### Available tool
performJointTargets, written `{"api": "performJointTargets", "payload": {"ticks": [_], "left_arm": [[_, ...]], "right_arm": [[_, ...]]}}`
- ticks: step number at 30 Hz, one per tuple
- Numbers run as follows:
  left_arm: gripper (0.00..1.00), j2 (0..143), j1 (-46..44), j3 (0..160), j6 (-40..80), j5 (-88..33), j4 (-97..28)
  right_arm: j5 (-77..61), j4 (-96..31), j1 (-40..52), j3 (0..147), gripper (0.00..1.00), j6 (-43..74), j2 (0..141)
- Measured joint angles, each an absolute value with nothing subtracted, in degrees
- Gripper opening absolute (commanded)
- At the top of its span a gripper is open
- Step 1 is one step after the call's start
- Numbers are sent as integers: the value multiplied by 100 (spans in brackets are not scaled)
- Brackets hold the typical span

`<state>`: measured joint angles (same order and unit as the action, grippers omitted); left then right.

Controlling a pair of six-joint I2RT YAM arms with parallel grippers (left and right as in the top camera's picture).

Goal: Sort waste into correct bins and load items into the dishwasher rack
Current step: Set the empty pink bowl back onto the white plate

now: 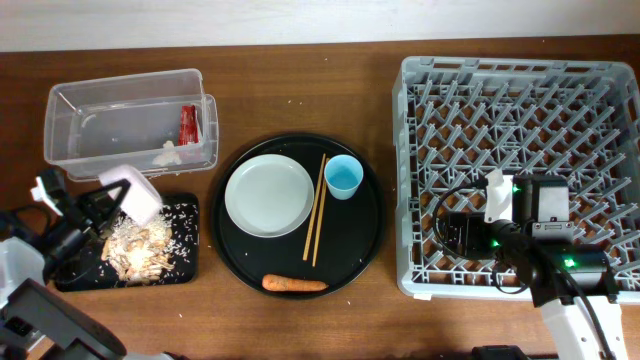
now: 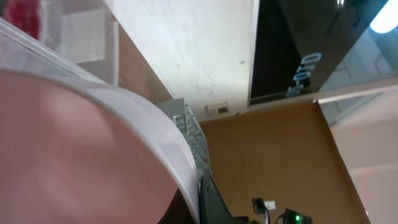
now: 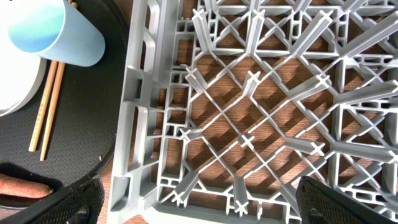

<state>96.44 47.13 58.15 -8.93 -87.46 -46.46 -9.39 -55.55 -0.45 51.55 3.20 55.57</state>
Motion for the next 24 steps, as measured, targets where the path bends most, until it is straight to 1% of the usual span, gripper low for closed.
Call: {"api": "performJointTargets", "payload": {"ticks": [2, 5, 8, 9, 11, 13, 16, 18, 19, 20, 24], "left_arm": [[0, 9644, 4462, 5815, -908, -8742, -4644], [0, 9633, 3824, 5815, -969, -8720, -4633], [0, 9470, 3199, 5833, -980, -8239, -4626], [0, 9371, 2930, 5881, -939, -7878, -4622], [0, 9142, 2108, 6154, -742, -6785, -4580], [0, 9065, 1319, 6392, -489, -5732, -4281], [0, 9061, 322, 6442, -242, -4484, -3898], [0, 9070, -493, 6445, -143, -3420, -3680], [0, 9078, -716, 6445, -121, -3166, -3636], [0, 9144, -1162, 6445, -89, -2606, -3540], [0, 9612, -1977, 6447, -54, -1466, -3424]], "right_arm": [[-939, -5555, -45, 5155, 98, 320, 5557], [-939, -5553, -45, 5155, 98, 322, 5557], [-939, -5555, -45, 5155, 98, 325, 5557], [-941, -5555, -45, 5155, 98, 320, 5557], [-941, -5559, -45, 5155, 98, 320, 5557], [-941, -5557, -45, 5155, 98, 318, 5557], [-941, -5561, -45, 5155, 98, 320, 5557], [-939, -5553, -45, 5155, 98, 322, 5557], [-941, -5557, -45, 5155, 98, 325, 5557], [-939, -5555, -45, 5155, 99, 322, 5557], [-939, -5570, -45, 5155, 98, 320, 5557]]}}
